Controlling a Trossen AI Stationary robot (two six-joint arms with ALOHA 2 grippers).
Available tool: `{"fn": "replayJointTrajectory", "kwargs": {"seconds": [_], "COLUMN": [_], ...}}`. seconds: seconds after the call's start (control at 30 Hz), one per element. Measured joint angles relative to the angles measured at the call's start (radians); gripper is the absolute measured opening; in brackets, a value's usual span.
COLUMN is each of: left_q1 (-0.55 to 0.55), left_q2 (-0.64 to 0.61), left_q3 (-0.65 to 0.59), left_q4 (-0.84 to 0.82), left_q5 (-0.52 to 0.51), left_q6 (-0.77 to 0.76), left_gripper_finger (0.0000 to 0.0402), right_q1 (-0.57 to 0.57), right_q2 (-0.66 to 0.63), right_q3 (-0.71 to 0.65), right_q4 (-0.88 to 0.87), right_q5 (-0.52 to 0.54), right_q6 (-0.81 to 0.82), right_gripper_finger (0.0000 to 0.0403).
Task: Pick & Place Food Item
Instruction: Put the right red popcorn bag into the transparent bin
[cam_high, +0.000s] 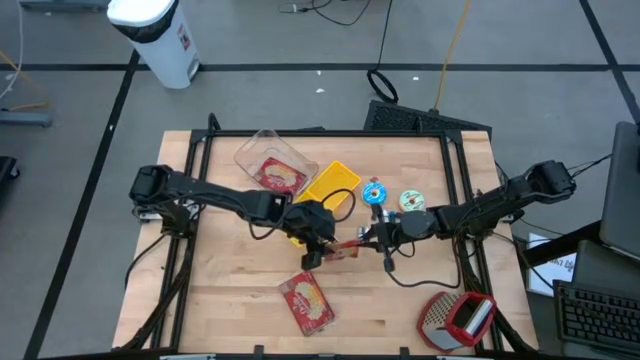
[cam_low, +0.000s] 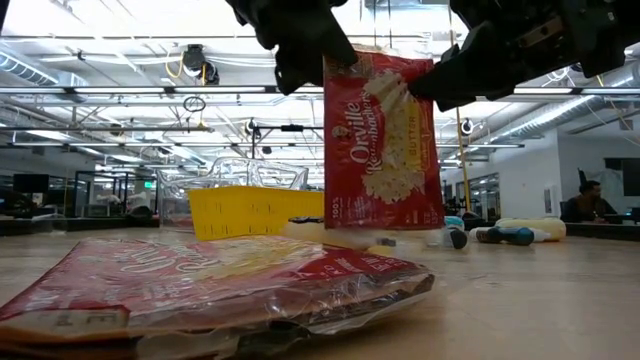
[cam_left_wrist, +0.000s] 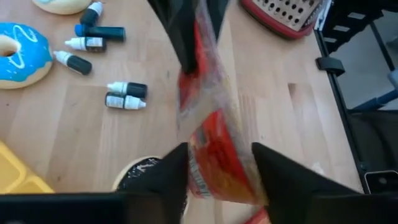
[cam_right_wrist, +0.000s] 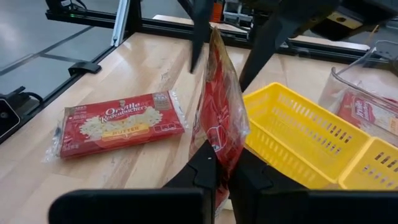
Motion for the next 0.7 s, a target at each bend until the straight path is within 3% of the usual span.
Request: {"fn": "replayJointTrajectory", "kwargs": {"seconds": [0.23,0.43,0.7], "left_q1": [0.027,0.031,0.033], "left_q2": [0.008,-0.042,-0.216], "left_q3": [0.0,-0.003,0.0], "left_q4": [0.021,0.019,-0.043], "left_q5": [0.005,-0.032,-0.299], "left_q6": [-0.005,0.012,0.044], "left_gripper_finger": [0.0015,0.0005,0.0004], "right_q1": [-0.001,-0.002,0.0], "right_q2": [0.0,-0.003,0.005], "right_q3": [0.0,0.001,-0.004], "right_q4": [0.001,0.016,-0.027], "right_q5": [0.003,0.003,-0.011], "right_q6": [0.035,0.119,0.186], "right_gripper_finger": [0.0013,0.0037,0.0136]}}
